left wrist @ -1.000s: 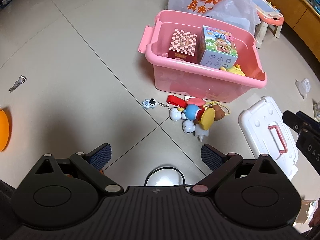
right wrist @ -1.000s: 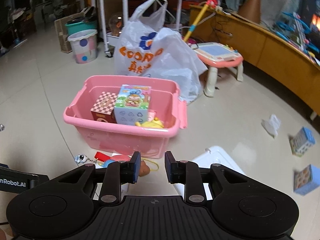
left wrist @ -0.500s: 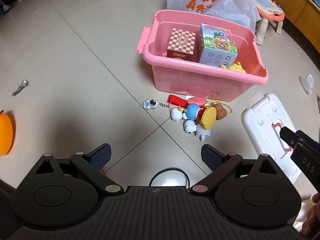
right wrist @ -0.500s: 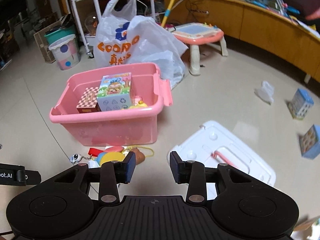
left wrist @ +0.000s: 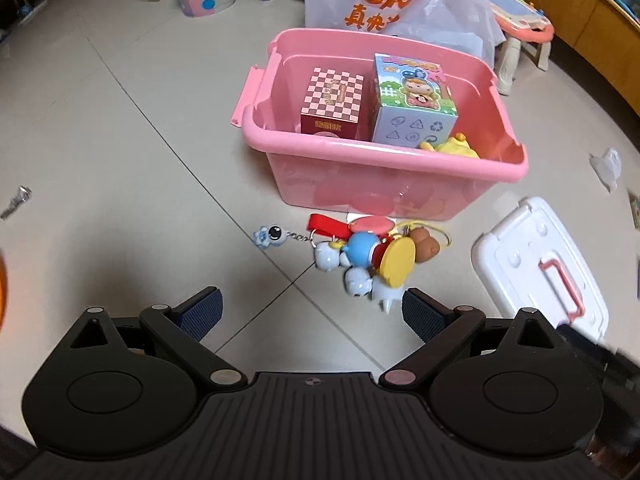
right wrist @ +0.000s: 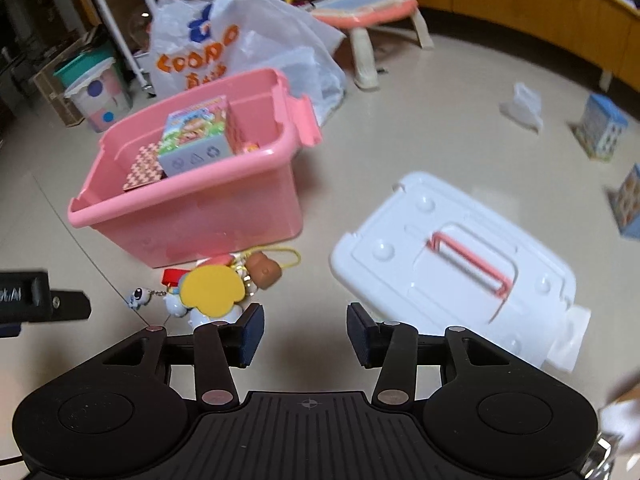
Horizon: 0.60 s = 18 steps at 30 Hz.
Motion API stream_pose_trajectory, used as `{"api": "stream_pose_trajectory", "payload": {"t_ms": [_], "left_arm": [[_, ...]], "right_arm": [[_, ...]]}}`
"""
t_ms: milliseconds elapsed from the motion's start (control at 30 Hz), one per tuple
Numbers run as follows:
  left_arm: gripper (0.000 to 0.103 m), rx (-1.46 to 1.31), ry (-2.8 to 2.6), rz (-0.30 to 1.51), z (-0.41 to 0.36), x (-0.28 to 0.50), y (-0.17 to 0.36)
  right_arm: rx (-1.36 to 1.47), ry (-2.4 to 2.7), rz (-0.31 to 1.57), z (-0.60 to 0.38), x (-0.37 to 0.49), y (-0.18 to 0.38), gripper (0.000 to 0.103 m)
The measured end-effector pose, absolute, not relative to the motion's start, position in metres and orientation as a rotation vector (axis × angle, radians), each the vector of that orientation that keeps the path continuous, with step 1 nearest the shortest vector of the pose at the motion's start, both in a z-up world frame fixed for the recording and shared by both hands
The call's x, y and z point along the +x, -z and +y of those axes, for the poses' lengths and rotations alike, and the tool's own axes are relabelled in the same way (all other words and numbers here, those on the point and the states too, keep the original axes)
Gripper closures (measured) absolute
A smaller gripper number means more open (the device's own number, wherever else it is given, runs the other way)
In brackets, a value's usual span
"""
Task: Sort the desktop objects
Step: 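Move the left gripper down onto the keychain toy cluster and close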
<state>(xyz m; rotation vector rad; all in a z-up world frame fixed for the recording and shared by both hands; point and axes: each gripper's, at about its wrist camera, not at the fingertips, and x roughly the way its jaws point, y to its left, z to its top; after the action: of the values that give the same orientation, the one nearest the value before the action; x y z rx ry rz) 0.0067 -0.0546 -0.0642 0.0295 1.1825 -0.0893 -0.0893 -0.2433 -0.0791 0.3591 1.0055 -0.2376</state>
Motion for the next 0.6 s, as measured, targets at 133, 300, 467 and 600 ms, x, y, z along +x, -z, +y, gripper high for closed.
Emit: {"api": "stream_pose_trajectory", "payload": {"t_ms": [133,300,467,600], "left_arm": [[0.004,-0.048,0.098,1.212,-0.061,0.02,0.083],[0.004,-0.144,0.104,1.244,-0.071,0.036,0.105],[0.005,-0.238,0.06,1.27,-0.077,0.051,0.127],[0.005,-0.294,0.028,1.291,-0.082,0.062,0.145]], "right_arm": [[0.402,0.264,1.017,-0.248,-0.088,0.092,0.06],[0.471,0.3,1.033,-0.258,-0.086,0.106,0.06],[0.512,0.32,1.036,-0.263,-0.083,0.114,0.06],[0.521,0.318,1.042,-0.267,-0.079,0.12,0.06]]}}
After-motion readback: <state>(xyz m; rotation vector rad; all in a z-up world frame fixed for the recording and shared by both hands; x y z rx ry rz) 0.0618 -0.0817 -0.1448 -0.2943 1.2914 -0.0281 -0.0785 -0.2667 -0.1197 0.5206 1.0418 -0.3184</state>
